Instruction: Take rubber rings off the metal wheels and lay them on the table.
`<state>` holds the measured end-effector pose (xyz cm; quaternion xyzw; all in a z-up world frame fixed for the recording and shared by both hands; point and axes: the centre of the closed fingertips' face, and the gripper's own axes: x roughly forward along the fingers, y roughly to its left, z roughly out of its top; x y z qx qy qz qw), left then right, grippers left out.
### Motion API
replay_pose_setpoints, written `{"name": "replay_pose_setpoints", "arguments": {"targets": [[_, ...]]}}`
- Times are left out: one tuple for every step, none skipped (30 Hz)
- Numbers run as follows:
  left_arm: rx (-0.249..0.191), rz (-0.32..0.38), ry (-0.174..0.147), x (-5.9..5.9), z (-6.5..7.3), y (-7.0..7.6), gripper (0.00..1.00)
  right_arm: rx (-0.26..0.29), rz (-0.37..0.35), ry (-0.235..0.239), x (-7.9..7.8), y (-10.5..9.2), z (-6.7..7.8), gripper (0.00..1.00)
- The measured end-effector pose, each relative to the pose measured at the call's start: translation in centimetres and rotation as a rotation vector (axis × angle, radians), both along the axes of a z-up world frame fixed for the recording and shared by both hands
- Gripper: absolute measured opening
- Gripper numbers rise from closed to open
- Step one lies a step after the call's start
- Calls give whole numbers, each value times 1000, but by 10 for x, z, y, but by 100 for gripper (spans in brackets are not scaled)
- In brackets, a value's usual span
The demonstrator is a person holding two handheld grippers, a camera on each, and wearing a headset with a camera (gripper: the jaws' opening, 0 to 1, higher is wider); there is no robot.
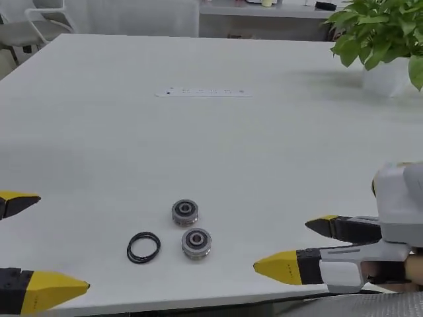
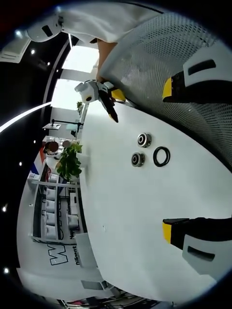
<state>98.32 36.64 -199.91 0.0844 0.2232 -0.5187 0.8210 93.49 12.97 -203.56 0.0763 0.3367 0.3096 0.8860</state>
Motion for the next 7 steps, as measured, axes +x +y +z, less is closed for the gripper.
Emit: {"name": "replay_pose_setpoints", "arguments": {"targets": [[-2, 5, -1, 1, 0, 1, 99, 3, -2, 2, 0, 0, 0, 90], [-4, 8, -1, 1, 0, 1, 99, 5, -3, 3, 0, 0, -1, 90], [-4, 10, 0, 2, 0, 2, 99, 8, -2, 4, 0, 0, -1, 90], [-2, 12, 0, 2, -1, 3, 99, 10, -2, 5, 0, 0, -1, 90], [2, 12, 1, 2, -1, 3, 99, 12, -3, 8, 0, 0, -1, 89], [5, 12, 1, 2, -2, 3, 99, 15, -6, 12, 0, 0, -1, 88], [9, 11, 1, 2, -2, 4, 99, 21, -9, 14, 0, 0, -1, 88]]}}
